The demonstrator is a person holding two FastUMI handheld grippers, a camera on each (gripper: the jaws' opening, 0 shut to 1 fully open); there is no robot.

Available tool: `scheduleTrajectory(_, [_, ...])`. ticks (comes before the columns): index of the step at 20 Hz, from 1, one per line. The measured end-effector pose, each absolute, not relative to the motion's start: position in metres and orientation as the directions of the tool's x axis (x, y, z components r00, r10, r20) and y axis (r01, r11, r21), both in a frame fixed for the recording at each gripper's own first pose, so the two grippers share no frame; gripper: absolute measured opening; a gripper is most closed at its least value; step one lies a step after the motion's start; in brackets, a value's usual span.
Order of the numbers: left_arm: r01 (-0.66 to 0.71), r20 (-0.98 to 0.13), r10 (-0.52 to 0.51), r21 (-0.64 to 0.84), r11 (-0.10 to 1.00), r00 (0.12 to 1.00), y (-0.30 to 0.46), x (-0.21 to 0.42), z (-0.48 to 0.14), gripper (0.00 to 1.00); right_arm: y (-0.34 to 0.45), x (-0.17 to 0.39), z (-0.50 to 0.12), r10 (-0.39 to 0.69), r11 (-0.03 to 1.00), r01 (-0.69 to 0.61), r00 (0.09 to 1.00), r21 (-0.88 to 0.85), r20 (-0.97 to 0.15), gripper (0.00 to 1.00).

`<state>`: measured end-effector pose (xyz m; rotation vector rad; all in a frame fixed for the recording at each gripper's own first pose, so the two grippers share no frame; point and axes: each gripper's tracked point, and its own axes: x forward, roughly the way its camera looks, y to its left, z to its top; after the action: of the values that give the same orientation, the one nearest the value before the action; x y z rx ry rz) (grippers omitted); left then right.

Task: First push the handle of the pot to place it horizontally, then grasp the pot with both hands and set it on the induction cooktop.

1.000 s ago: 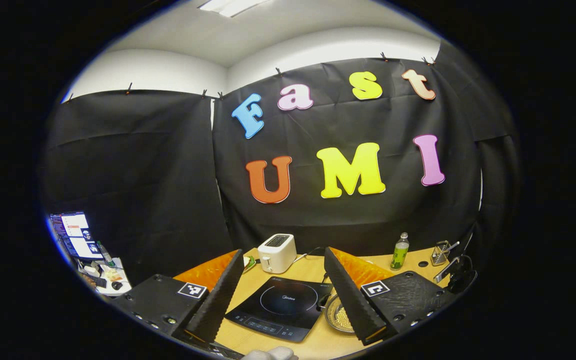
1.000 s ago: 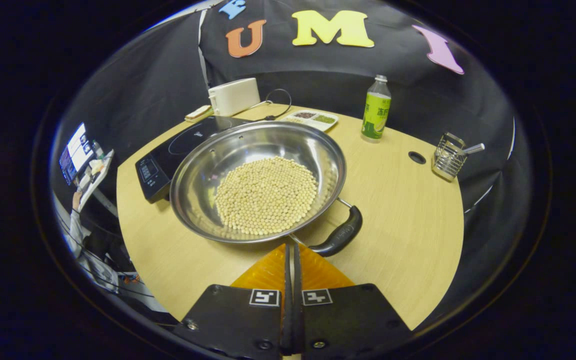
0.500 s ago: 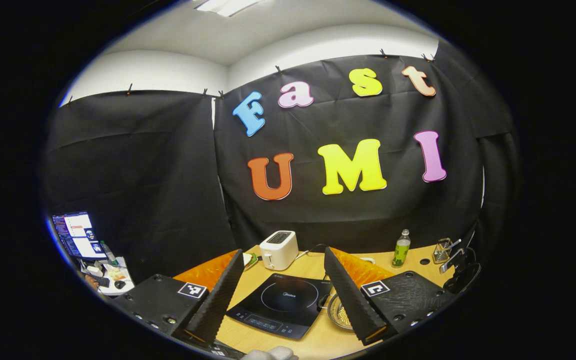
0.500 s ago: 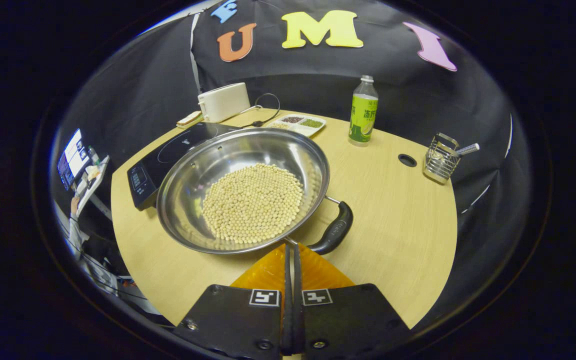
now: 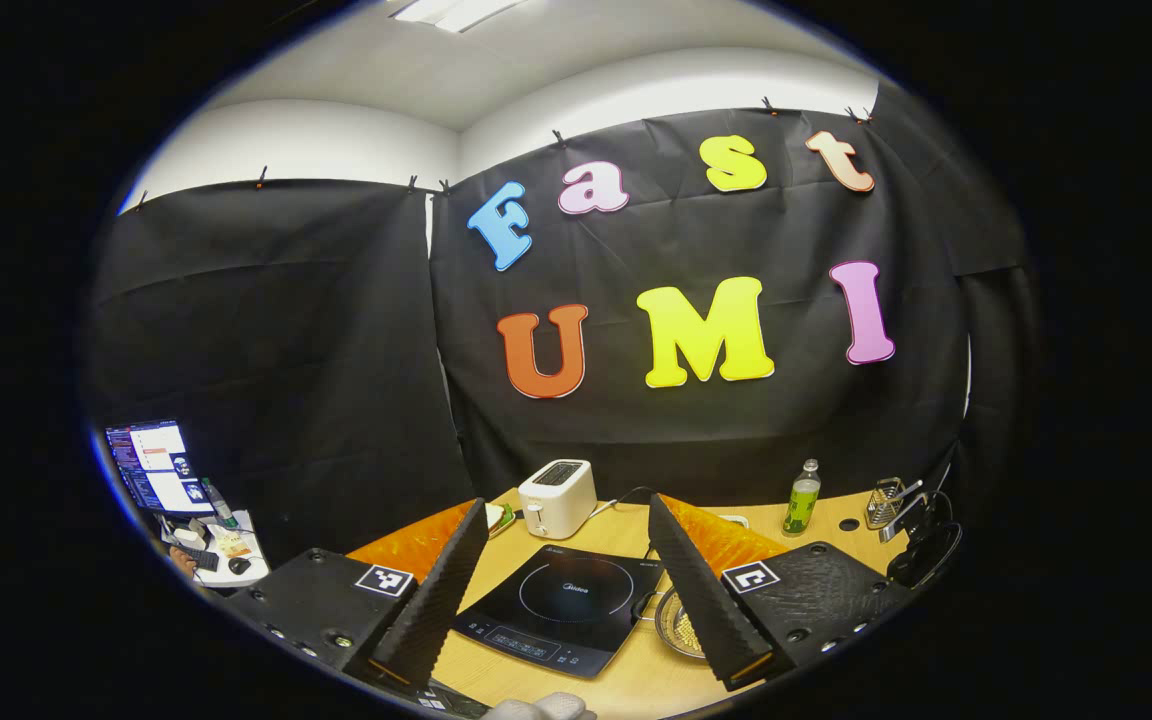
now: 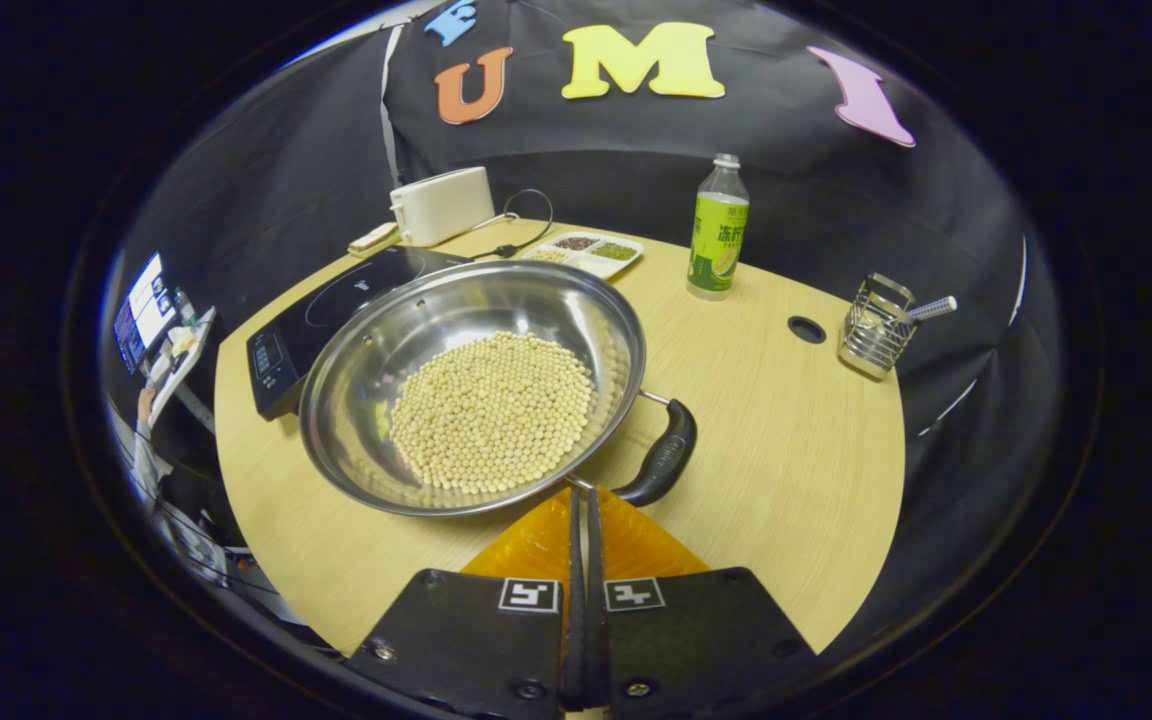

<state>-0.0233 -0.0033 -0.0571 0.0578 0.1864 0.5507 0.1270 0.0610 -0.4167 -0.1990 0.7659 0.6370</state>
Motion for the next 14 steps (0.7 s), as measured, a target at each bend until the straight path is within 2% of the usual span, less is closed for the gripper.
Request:
scheduleTrajectory(1, [-0.515, -0.158, 0.525, 0.104, 0.851, 0.836, -0.004, -0.024, -0.057, 0.96, 0.06, 0.128, -0.417, 0.462, 0.796, -0.603, 0.548, 0.053, -0.697, 0.0])
scheduleTrajectory(2, [-0.515, -0.159, 0.526, 0.103, 0.851, 0.836, -0.005, -0.024, -0.057, 0.96, 0.06, 0.129, -0.418, 0.46, 0.795, -0.605, 0.548, 0.049, -0.699, 0.04])
scheduleTrajectory(4, [-0.516, -0.16, 0.526, 0.103, 0.85, 0.835, -0.005, -0.024, -0.06, 0.96, 0.056, 0.128, -0.416, 0.446, 0.799, -0.601, 0.555, 0.032, -0.702, 0.04])
scheduleTrajectory(6, [-0.506, -0.169, 0.517, 0.106, 0.856, 0.839, -0.006, -0.023, -0.064, 0.96, 0.047, 0.131, -0.408, 0.414, 0.817, -0.576, 0.592, -0.004, -0.691, 0.04])
scheduleTrajectory(7, [-0.494, -0.175, 0.505, 0.106, 0.863, 0.845, -0.007, -0.022, -0.065, 0.96, 0.042, 0.131, -0.403, 0.397, 0.825, -0.564, 0.613, -0.027, -0.683, 0.0])
scheduleTrajectory(8, [-0.481, -0.174, 0.493, 0.108, 0.87, 0.853, -0.008, -0.019, -0.066, 0.96, 0.039, 0.129, -0.396, 0.391, 0.83, -0.557, 0.63, -0.039, -0.671, 0.04])
scheduleTrajectory(12, [-0.403, -0.185, 0.418, 0.117, 0.908, 0.889, -0.006, -0.003, -0.08, 0.96, 0.03, 0.118, -0.369, 0.366, 0.865, -0.5, 0.69, -0.046, -0.625, 0.06])
scheduleTrajectory(13, [-0.378, -0.191, 0.393, 0.108, 0.919, 0.9, -0.006, 0.002, -0.086, 0.96, 0.029, 0.114, -0.362, 0.36, 0.875, -0.483, 0.7, -0.037, -0.617, 0.29])
scheduleTrajectory(14, [-0.355, -0.198, 0.368, 0.101, 0.93, 0.908, -0.003, 0.007, -0.092, 0.96, 0.028, 0.113, -0.356, 0.337, 0.891, -0.451, 0.718, -0.038, -0.609, 0.43])
